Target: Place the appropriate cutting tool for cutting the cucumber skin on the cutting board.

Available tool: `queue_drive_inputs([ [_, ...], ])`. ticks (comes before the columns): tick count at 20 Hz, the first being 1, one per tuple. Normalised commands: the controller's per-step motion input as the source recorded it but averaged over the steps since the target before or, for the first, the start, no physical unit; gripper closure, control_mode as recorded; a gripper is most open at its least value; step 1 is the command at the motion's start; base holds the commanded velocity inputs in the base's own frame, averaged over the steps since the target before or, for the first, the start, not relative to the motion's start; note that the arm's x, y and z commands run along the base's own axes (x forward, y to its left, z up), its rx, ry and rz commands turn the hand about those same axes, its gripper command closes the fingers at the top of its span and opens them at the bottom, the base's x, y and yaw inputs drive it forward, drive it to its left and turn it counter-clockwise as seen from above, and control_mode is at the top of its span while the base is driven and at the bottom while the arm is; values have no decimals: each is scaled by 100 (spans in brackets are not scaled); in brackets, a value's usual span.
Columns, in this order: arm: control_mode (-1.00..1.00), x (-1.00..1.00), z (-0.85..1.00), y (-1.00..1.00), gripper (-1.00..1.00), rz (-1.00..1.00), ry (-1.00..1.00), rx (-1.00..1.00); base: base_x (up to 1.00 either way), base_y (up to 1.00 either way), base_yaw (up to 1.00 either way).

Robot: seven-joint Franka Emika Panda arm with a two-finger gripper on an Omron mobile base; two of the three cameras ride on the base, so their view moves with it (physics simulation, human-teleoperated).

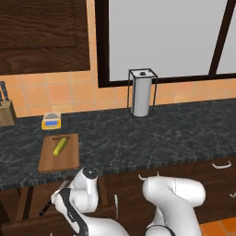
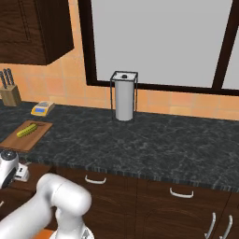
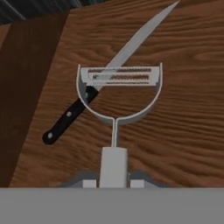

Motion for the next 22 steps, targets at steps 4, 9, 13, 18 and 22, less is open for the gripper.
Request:
queue_drive_inputs([
  [4,-100,-63,57,0,100,0,5,10,0,0,0],
  [9,-100,-47,68,0,100,0,6,8,0,0,0],
  [13,-100,-44,69,0,100,0,5,8,0,0,0],
  [18,-100,-36,70,0,100,0,7,6,0,0,0],
  [22,-100,-28,68,0,100,-1,9,4,0,0,0],
])
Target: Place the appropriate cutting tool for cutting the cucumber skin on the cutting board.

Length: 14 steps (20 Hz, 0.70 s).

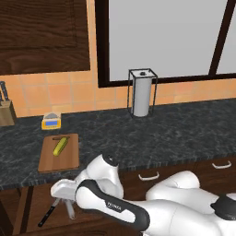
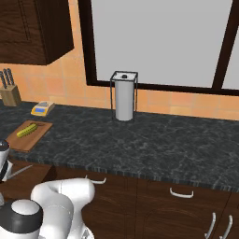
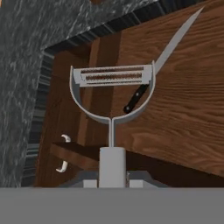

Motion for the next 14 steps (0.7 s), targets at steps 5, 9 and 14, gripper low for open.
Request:
queue_drive_inputs([
  [5,-100,1,33,0,100,-3,6,4,0,0,0],
  [9,-100,14,50,-7,100,-10,13,1,0,0,0],
  [14,-100,50,56,0,100,-24,13,0,0,0,0],
])
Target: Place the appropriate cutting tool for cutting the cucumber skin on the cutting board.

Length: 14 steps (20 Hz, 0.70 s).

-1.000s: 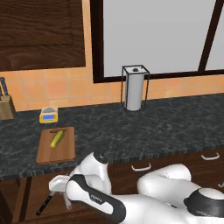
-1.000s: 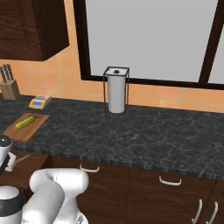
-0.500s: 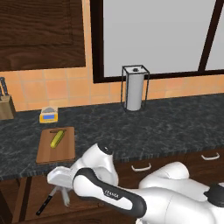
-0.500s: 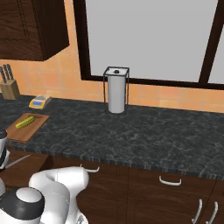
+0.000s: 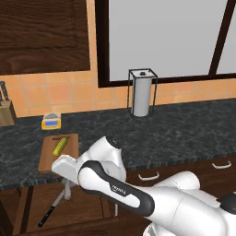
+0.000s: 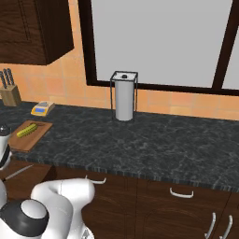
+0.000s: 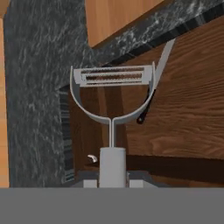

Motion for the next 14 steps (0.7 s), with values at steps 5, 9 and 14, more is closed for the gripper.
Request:
queue_drive_inputs([
  [5,-100,64,46,0,100,-21,12,-5,0,0,0],
  [9,-100,62,41,-1,100,-10,12,-8,0,0,0],
  [14,-100,37,12,0,100,-1,4,-11,0,0,0],
])
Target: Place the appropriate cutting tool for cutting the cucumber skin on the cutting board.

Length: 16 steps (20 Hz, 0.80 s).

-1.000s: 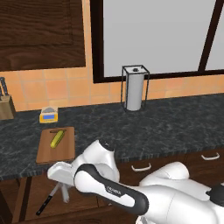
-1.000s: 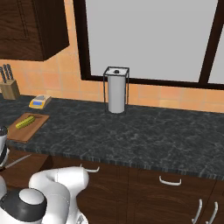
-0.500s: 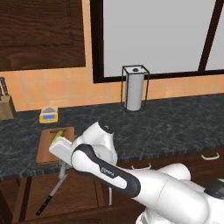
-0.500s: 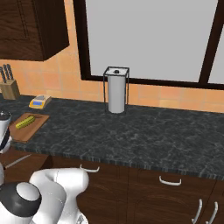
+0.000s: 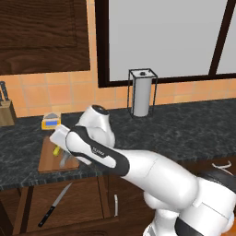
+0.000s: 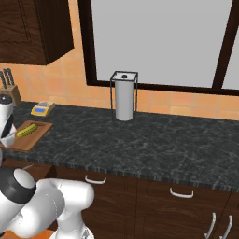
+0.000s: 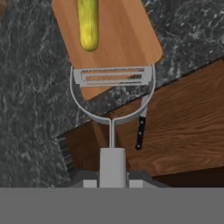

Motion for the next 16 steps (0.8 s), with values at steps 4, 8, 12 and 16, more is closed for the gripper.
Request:
queue_drive_inputs([
  [4,-100,38,0,0,100,0,0,-14,0,0,0],
  [8,-100,38,-11,0,100,1,-8,-14,0,0,0],
  [12,-100,41,-23,1,100,1,-11,-12,0,0,0],
  [16,-100,50,-42,11,100,0,-14,-2,0,0,0],
])
